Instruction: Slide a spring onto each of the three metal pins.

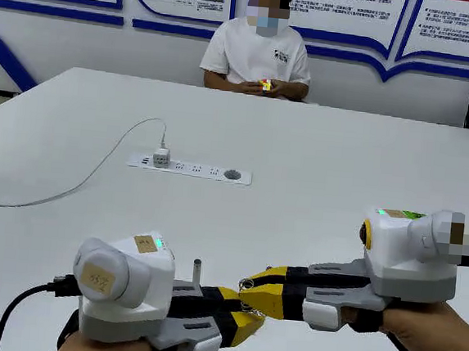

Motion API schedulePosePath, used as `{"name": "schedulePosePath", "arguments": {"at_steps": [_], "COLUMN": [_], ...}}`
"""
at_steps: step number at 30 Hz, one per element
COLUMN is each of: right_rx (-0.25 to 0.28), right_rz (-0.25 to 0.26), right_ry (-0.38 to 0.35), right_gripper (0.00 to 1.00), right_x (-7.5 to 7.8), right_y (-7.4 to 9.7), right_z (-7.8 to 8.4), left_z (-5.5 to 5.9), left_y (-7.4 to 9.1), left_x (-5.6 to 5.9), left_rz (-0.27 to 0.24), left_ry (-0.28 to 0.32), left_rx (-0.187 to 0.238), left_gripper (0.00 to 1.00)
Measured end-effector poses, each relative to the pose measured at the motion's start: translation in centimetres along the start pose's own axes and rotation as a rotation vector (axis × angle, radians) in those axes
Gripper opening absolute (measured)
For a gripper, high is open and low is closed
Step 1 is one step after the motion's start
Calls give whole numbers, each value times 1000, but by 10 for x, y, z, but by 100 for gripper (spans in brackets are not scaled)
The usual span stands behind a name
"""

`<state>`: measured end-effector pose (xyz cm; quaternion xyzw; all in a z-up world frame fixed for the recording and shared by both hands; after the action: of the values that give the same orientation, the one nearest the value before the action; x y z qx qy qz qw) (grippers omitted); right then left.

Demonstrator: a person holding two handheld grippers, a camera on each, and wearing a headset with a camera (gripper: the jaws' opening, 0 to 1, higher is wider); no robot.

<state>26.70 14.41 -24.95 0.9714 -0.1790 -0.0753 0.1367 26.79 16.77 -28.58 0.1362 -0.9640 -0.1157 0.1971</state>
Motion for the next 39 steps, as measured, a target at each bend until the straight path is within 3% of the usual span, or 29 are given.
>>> {"name": "schedulePosePath", "arguments": {"at_steps": [8,17,30,39], "right_rx": [-62,-135,-131,-127], "right_rz": [36,40,59,68], "right_ry": [98,184,191,179], "right_gripper": [16,15,12,11], "right_x": [-1,-6,-3,-2], "right_y": [0,-5,-2,-1], "right_z": [1,8,8,7], "left_z": [5,9,11,11], "left_y": [0,-4,-4,-4], "left_x": [0,3,1,0], "left_rz": [-8,-16,-30,-36], "left_ry": [-6,-39,-40,-62], "left_rx": [-35,-79,-101,-83], "left_gripper": [10,10,10,11]}}
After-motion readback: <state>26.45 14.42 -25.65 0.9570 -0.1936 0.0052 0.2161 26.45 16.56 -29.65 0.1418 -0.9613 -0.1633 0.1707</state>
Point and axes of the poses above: the centre of the closed fingertips' face, and the gripper's own axes: y roughly backward along the fingers, x roughly to its right, z roughly out of its underside, the point moved 3 cm from there along y, roughly backward along the fingers, and after that the axes turned 11 degrees about y, right-handed, at the moved point
